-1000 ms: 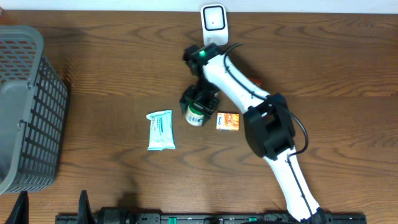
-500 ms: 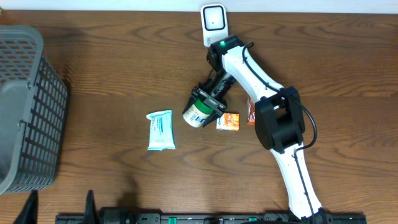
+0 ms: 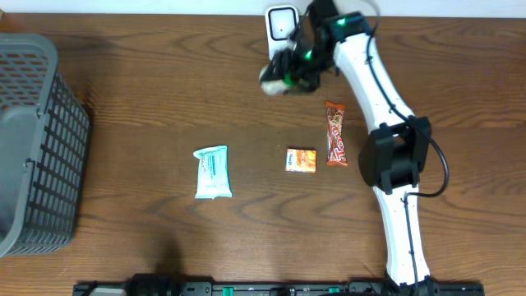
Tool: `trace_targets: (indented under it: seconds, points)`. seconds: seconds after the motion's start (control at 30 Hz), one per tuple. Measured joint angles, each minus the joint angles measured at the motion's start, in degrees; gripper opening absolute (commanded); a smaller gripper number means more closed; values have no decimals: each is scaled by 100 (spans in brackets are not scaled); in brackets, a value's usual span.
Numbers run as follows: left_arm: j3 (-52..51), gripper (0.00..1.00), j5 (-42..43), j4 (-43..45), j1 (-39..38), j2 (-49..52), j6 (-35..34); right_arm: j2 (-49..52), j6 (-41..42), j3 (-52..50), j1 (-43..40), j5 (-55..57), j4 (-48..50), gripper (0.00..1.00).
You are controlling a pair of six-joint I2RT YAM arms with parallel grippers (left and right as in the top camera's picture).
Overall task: Scan the item barcode
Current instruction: 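Lift the jar and carry it up to the white scanner, then hold the jar's label facing the scanner window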
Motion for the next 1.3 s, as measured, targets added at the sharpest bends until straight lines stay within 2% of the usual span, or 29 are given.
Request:
trace_targets:
  seconds: [0.1,0.33,0.53,0.7,0.83,1.0,1.3]
  points:
    - [0,84,-2,-2,0,0,0,-46,-17,181,-17,925,804,49]
    - [-2,84,-2,0,2,0,0,-61,-160,201,197,3071,2232,44]
    - [-2,84,-2,0,0,0,0,-61,-352,48,363,4328,3569,46]
    - [0,84,0,0,2,0,0,-68,-632,-817,378,4745,5066,36]
    - [-2,84,0,0,2,0,0,-68,-966,-1593,376,4861,5971,41]
    - [-2,84,-2,-2,0,0,0,-63,-1189,-2059,431,4927,6380,43]
    - [0,84,-2,0,0,0,0,-52,-1303,-2087,702,4951,6537,43]
